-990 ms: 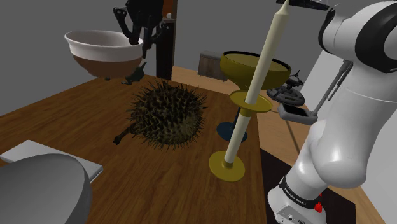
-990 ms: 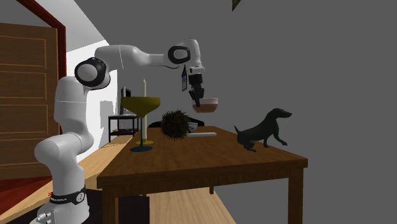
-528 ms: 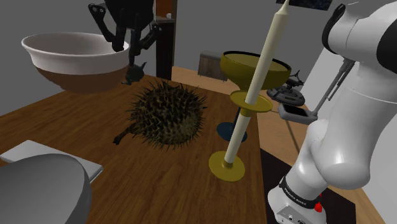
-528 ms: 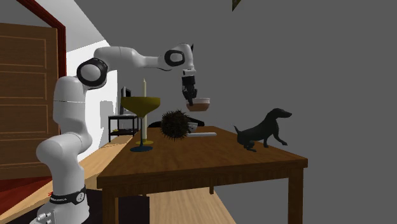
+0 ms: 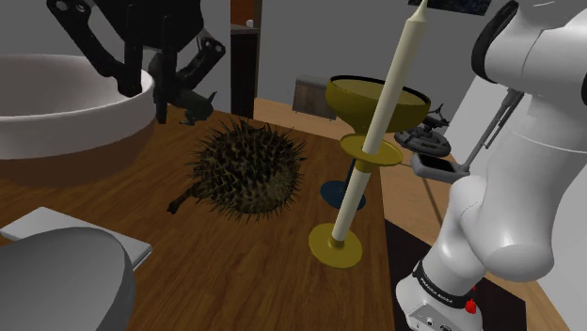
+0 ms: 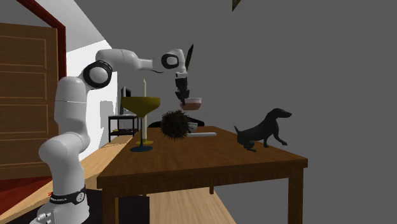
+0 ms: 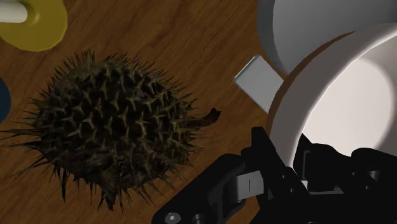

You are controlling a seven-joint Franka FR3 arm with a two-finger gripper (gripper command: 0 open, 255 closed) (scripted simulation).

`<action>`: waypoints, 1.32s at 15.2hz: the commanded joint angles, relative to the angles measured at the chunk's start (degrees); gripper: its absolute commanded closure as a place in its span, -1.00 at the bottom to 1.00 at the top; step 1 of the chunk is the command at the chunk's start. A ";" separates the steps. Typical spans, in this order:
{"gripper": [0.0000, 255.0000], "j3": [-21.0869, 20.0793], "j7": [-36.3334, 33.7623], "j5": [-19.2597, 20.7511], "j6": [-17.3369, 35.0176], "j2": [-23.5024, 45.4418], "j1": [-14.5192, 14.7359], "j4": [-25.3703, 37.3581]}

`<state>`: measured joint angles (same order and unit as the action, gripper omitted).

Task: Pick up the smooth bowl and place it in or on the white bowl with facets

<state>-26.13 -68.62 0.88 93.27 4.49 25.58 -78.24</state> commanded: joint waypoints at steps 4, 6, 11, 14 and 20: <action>1.00 -3.35 -7.95 3.90 -1.43 4.32 5.24 5.21; 1.00 -4.55 -11.06 5.81 -2.37 6.51 7.67 7.94; 1.00 -4.69 -11.89 5.41 1.21 5.49 7.80 3.42; 1.00 -4.55 -11.61 4.70 4.04 4.29 7.23 -0.43; 1.00 -4.30 -11.20 3.70 9.32 2.56 6.47 -7.21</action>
<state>-30.69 -79.72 4.04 101.81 5.25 32.14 -84.21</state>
